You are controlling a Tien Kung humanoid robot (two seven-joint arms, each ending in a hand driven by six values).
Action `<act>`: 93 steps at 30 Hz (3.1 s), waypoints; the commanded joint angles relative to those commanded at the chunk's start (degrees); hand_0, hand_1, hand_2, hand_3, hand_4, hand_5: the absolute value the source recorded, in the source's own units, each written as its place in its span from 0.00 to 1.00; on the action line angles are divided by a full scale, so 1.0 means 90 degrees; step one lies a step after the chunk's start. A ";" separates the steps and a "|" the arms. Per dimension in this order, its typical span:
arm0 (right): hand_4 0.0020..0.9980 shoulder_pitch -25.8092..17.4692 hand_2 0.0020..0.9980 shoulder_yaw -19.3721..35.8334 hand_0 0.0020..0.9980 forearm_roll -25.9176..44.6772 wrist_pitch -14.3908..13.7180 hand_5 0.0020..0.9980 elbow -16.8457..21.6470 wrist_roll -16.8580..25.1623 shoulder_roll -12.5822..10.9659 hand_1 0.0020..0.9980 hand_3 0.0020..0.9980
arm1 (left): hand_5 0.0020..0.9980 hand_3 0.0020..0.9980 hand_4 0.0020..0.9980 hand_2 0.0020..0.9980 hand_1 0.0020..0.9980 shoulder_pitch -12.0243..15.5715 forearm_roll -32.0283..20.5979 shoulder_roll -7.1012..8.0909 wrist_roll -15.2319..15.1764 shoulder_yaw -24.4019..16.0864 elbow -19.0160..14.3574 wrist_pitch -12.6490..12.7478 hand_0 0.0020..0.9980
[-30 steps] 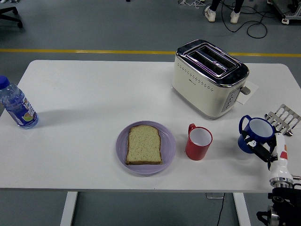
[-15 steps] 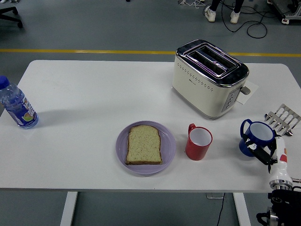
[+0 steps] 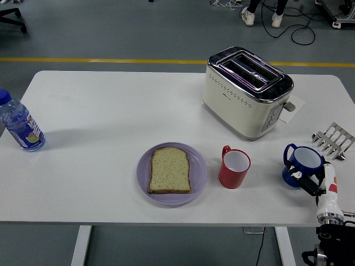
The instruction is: Pick up the cup,pour liquid into bread,place the cup on the desk
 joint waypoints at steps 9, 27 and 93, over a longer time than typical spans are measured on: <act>0.65 -0.0014 0.58 -0.0011 0.43 -0.0045 0.0003 0.00 -0.0007 -0.0045 0.0001 0.46 0.57 | 0.86 0.50 0.23 0.65 0.64 0.0027 -0.0010 -0.0004 0.0003 0.0028 0.0002 -0.0003 0.63; 0.68 0.0086 0.58 0.0012 0.45 -0.0142 0.0052 0.00 -0.0101 -0.0173 0.0065 0.46 0.58 | 0.86 0.50 0.24 0.65 0.64 -0.0018 -0.0001 0.0002 0.0004 -0.0029 -0.0004 -0.0004 0.63; 0.91 -0.0231 0.94 0.0534 0.90 -0.0937 0.0139 0.01 0.0420 -0.0294 0.0028 0.80 1.00 | 0.87 0.50 0.24 0.65 0.64 0.0000 -0.0008 -0.0002 0.0007 -0.0004 -0.0003 -0.0012 0.63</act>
